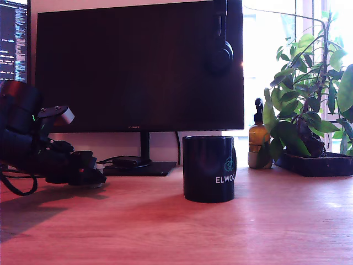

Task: Pick up the coffee capsules from the table one by one and drop them inside the nearest coffee cup

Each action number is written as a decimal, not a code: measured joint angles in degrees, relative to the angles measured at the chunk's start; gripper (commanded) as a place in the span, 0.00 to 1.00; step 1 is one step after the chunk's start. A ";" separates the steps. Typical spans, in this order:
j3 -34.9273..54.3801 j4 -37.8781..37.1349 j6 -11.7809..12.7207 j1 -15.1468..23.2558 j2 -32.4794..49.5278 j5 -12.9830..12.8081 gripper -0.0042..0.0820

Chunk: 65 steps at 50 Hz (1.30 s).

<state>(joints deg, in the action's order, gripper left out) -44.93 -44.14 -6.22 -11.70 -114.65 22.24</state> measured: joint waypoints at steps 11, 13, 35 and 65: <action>-0.26 1.62 0.00 -0.31 0.04 3.17 0.19; -0.42 2.29 0.00 -0.31 0.17 3.43 0.19; -0.85 18.80 -0.07 -2.10 8.39 6.95 0.19; -0.85 40.89 -3.69 -9.68 28.94 6.03 0.20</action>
<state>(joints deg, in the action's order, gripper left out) -45.78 -3.25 -9.91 -21.39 -85.71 28.27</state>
